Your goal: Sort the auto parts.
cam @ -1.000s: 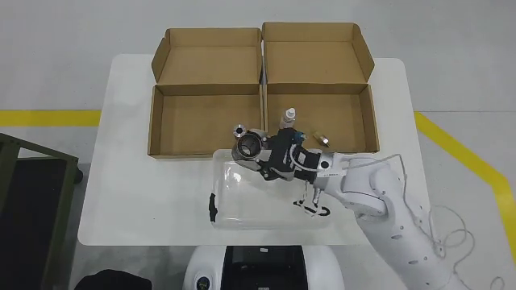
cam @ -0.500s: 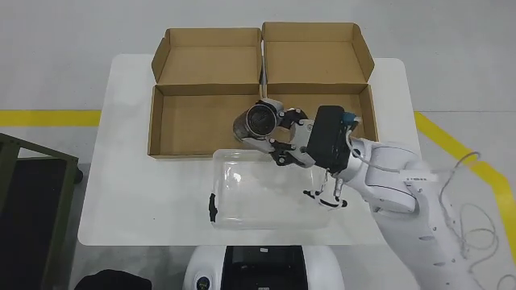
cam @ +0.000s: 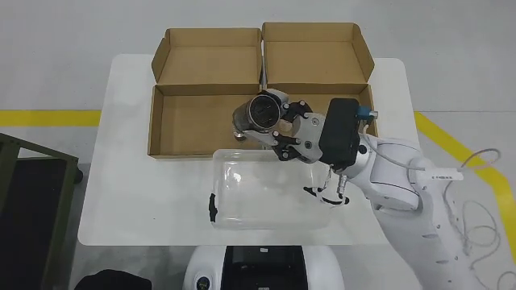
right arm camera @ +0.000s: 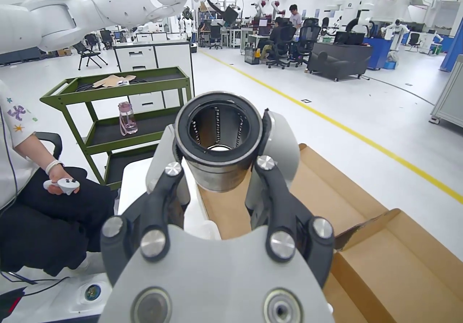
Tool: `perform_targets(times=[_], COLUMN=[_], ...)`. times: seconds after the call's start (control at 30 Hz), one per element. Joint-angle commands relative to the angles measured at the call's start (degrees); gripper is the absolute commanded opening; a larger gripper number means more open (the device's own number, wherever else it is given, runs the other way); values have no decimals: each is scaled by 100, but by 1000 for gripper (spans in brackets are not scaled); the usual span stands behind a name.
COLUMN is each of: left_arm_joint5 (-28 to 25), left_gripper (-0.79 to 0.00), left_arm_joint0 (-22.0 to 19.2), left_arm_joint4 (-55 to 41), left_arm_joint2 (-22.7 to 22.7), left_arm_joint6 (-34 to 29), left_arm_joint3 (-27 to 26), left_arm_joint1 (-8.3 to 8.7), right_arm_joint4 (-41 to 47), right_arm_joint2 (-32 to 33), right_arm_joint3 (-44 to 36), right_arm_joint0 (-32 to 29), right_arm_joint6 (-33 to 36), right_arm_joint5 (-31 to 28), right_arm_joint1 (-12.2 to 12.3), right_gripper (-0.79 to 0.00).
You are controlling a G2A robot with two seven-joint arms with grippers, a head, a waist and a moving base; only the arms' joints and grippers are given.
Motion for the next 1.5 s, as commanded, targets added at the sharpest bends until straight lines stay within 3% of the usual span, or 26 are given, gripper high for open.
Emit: perform_targets(times=[0.0,0.47,0.9,1.47], left_arm_joint5=[0,0,0,0], left_gripper=[0,0,0,0], left_arm_joint0=[0,0,0,0], left_arm_joint4=[0,0,0,0], left_arm_joint2=[0,0,0,0], left_arm_joint6=[0,0,0,0], left_arm_joint3=[0,0,0,0], left_arm_joint1=[0,0,0,0], right_arm_joint4=[0,-341,-1039,-1266], right_arm_joint2=[3,-549,-1361,-2579], right_arm_joint3=[-4,374,1353,3235], right_arm_joint0=[4,74,473,1698], right_arm_joint6=[0,202,380,32], right_arm_joint5=[3,96,194,768], right_arm_joint1=[2,-41,-169,-697], right_gripper=[-785,-785,-785,-785])
